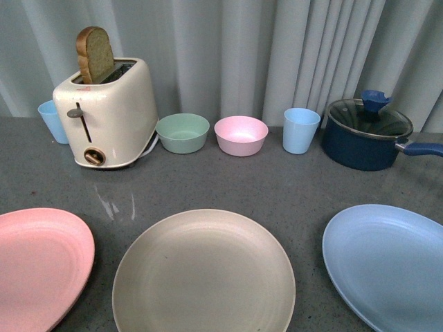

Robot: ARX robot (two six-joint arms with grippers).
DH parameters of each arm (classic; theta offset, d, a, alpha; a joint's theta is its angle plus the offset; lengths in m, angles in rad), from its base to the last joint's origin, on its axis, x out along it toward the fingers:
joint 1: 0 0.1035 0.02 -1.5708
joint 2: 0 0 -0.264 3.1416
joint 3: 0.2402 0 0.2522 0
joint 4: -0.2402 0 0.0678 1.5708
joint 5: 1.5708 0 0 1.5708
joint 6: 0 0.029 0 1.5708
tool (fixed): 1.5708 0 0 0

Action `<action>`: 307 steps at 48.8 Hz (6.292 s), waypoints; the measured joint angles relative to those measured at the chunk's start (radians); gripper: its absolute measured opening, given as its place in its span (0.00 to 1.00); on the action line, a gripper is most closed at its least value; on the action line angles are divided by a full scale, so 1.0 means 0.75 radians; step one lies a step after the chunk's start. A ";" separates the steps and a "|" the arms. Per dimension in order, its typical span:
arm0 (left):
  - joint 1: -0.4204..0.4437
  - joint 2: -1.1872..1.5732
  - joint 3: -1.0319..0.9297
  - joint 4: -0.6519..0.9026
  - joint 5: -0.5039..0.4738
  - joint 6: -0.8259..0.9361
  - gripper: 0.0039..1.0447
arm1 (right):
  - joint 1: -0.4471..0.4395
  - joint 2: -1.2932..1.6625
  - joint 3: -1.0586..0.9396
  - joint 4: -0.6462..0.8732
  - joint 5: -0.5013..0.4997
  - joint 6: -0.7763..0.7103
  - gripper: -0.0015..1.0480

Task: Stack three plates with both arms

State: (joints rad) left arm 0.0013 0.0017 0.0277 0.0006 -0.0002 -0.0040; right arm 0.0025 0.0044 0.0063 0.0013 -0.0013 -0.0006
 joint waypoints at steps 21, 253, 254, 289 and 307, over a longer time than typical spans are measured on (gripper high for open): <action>0.000 0.000 0.000 0.000 0.000 0.000 0.94 | 0.000 0.000 0.000 0.000 0.001 0.000 0.93; 0.434 2.217 1.222 -0.429 0.644 0.312 0.03 | 0.000 0.000 0.000 0.000 0.001 0.000 0.93; 0.392 2.214 1.203 -0.413 0.632 0.299 0.03 | 0.000 0.000 0.000 0.000 0.000 0.000 0.93; -0.220 2.395 1.170 -0.182 0.406 -0.049 0.03 | 0.000 0.000 0.000 0.000 0.000 0.000 0.93; -0.247 2.481 1.235 -0.171 0.348 -0.071 0.03 | 0.000 0.000 0.000 0.000 0.000 0.000 0.93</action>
State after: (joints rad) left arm -0.1837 1.8626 0.9539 -0.1276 0.2611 -0.0574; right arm 0.0025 0.0044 0.0063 0.0013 -0.0013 -0.0006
